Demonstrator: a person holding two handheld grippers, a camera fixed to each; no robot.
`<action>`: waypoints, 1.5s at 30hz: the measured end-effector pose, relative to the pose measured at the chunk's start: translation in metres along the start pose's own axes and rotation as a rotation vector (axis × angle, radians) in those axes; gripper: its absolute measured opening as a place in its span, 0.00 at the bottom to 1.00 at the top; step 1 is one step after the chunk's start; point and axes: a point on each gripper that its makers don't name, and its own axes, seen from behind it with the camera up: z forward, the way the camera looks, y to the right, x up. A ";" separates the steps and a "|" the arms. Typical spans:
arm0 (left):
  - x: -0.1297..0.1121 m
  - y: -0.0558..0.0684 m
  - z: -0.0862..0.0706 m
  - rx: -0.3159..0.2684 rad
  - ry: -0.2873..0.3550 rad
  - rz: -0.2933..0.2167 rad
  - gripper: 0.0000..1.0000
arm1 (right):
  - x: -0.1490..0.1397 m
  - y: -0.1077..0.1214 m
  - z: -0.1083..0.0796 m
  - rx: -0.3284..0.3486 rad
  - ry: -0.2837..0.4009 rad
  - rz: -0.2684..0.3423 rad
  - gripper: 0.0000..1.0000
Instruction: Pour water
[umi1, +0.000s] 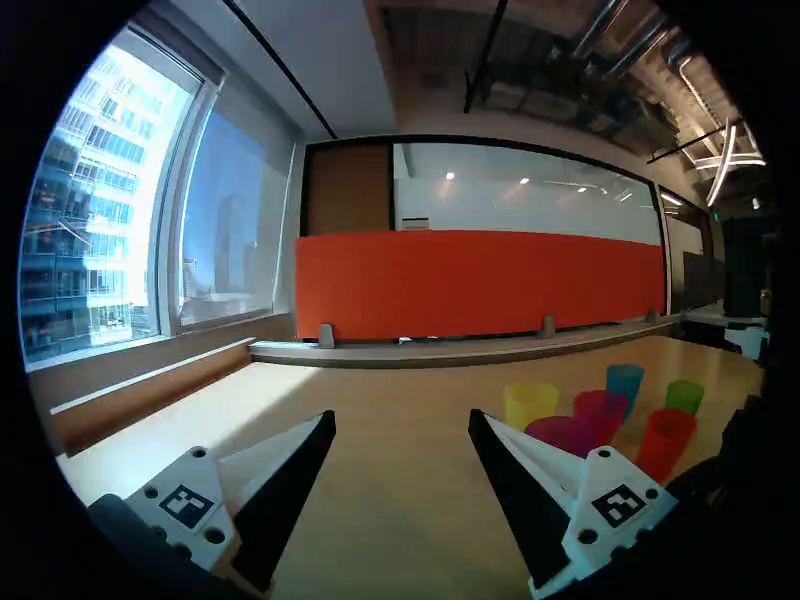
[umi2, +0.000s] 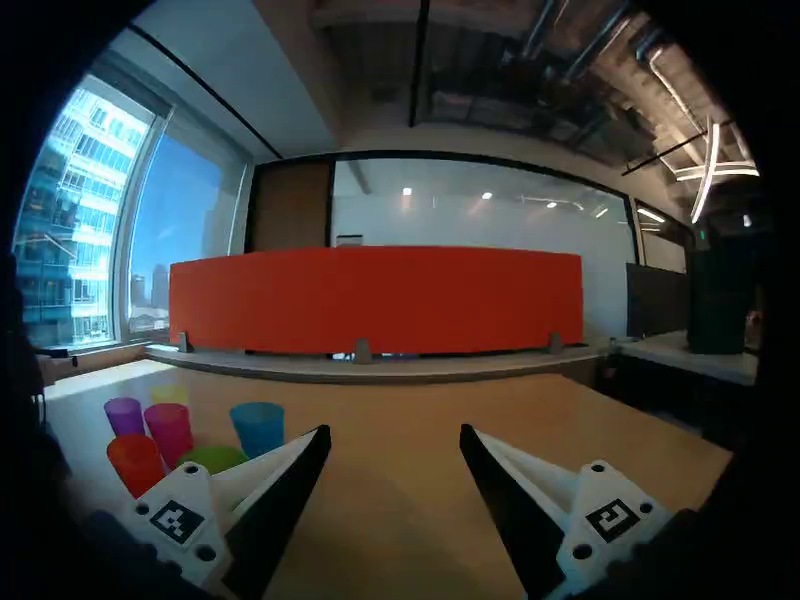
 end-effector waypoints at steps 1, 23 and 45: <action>0.004 -0.001 -0.001 0.001 -0.001 -0.001 0.99 | 0.007 -0.001 0.000 0.006 0.008 0.005 1.00; 0.132 0.025 0.002 -0.204 -0.018 -0.065 0.99 | 0.146 -0.040 -0.009 0.211 -0.026 -0.015 1.00; 0.168 0.073 -0.006 -0.499 -0.034 -0.021 0.99 | 0.177 -0.084 -0.029 0.472 -0.053 0.013 1.00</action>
